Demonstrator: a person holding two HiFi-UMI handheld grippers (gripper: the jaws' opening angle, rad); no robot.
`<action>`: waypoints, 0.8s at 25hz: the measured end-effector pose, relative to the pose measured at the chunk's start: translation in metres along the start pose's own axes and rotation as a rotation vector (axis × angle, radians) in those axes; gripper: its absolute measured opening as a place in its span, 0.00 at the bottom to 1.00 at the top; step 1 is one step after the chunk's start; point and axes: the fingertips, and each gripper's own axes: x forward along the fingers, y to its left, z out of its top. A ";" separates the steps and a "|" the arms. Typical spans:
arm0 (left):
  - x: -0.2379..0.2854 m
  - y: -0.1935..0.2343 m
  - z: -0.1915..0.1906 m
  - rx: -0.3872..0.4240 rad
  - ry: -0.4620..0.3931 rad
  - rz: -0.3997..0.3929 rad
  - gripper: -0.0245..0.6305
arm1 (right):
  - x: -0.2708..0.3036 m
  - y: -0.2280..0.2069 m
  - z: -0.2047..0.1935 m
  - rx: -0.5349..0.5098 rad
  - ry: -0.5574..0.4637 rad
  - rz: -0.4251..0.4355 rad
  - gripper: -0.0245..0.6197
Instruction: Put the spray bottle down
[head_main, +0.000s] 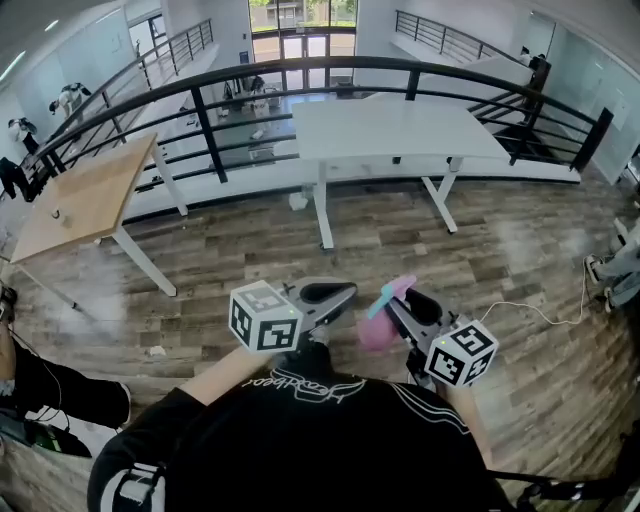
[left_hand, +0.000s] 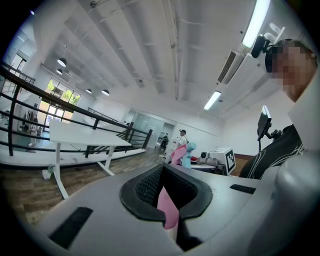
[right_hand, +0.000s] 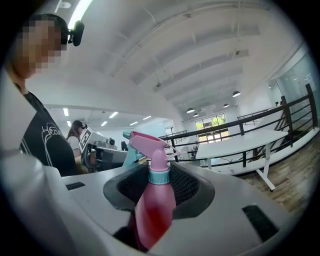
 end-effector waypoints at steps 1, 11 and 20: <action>0.006 0.005 -0.001 -0.005 0.006 -0.009 0.04 | 0.001 -0.007 -0.003 0.010 -0.001 -0.007 0.25; 0.092 0.134 0.006 -0.066 0.059 -0.056 0.04 | 0.079 -0.131 -0.021 0.063 0.059 -0.070 0.25; 0.196 0.347 0.087 -0.111 0.109 -0.021 0.04 | 0.241 -0.316 0.029 0.047 0.108 -0.096 0.25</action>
